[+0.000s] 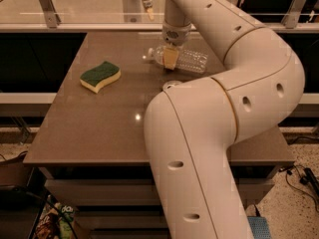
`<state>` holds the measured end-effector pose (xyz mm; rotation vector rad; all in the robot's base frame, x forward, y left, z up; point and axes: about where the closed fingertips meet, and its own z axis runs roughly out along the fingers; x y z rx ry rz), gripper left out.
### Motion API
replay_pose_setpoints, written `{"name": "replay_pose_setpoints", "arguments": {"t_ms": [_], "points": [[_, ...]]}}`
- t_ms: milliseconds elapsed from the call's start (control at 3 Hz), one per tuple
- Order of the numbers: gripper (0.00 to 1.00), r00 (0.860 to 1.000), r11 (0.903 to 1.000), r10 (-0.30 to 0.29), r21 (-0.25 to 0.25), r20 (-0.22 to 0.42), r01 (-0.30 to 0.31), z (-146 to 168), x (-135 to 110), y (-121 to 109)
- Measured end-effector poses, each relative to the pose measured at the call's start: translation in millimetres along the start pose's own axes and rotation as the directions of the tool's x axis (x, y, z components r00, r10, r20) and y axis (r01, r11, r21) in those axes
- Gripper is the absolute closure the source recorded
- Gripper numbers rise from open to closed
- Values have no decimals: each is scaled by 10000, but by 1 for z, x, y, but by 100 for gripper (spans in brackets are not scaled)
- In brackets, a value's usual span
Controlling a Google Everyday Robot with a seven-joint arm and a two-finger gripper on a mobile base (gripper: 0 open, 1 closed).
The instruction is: Knock water bottle over
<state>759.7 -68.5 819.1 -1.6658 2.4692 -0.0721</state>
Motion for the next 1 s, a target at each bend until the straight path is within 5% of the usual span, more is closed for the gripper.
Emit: {"name": "replay_pose_setpoints", "arguments": {"t_ms": [333, 667, 1000], "points": [[12, 10000, 10000, 0, 0, 0, 0, 0, 0, 0], [0, 10000, 10000, -2, 1, 2, 2, 1, 0, 0], [0, 10000, 10000, -2, 1, 3, 2, 1, -1, 0]]}}
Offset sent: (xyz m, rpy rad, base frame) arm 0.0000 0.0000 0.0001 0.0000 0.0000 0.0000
